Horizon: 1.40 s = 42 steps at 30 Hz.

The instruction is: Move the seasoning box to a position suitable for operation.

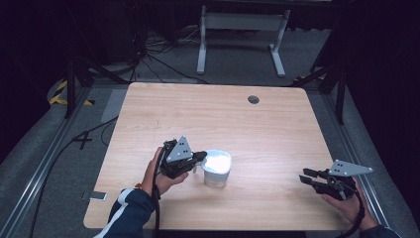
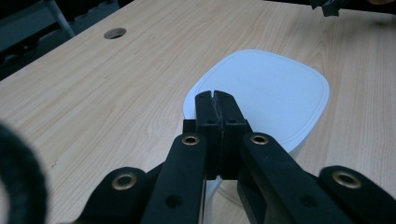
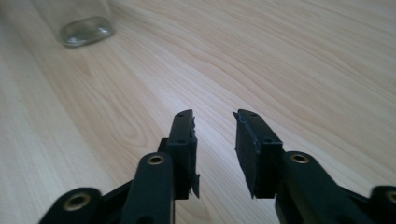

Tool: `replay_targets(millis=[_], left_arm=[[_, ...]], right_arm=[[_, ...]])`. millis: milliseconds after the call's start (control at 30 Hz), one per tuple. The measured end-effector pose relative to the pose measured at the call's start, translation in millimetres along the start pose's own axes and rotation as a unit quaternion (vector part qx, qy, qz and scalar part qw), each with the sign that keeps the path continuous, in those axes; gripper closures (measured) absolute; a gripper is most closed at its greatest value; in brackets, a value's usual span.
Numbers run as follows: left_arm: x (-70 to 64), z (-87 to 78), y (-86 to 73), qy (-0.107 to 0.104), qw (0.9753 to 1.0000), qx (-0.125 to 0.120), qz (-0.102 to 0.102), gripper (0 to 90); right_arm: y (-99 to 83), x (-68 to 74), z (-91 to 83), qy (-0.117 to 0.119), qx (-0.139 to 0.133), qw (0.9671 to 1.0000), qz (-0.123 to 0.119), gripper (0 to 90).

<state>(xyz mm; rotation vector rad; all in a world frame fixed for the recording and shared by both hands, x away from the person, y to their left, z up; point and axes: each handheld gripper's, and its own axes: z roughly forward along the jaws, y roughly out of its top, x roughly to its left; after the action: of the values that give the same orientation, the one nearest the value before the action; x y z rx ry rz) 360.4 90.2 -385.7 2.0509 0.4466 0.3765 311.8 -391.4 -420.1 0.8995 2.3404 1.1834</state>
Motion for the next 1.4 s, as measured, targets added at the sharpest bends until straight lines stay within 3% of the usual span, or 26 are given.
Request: replay_targets(millis=[233,533,767,900,1133,1267,1400], left_arm=[[-2.4,2.8,2.9,-0.002,1.0,0.003,0.009,90.0],[0.0,2.0,0.9,-0.004,1.0,-0.002,0.004,90.0],[0.6,2.0,0.4,-0.006,1.0,-0.004,0.006,90.0],[0.7,0.9,-0.8,-0.005,1.0,-0.006,0.001,90.0],[0.6,0.9,0.1,-0.003,0.9999,-0.002,0.012,90.0],[3.1,0.6,-2.3,-0.009,0.9999,-0.009,0.001,90.0],[3.6,0.3,-2.7,-0.008,0.9999,-0.009,0.003,90.0]], right_arm=[[35.0,35.0,30.8,0.051,0.024,0.9964,-0.063,76.5],[80.6,59.0,52.5,0.08,-0.003,0.9923,-0.095,80.8],[116.6,82.4,76.2,0.109,0.003,0.985,-0.134,88.9],[123.1,88.1,86.3,0.113,0.016,0.9831,-0.143,89.6],[130.2,93.4,94.7,0.118,0.031,0.9816,-0.147,89.8],[131.0,96.0,100.2,0.125,0.041,0.9803,-0.147,89.8],[131.6,97.7,101.9,0.127,0.042,0.9796,-0.149,89.8]])
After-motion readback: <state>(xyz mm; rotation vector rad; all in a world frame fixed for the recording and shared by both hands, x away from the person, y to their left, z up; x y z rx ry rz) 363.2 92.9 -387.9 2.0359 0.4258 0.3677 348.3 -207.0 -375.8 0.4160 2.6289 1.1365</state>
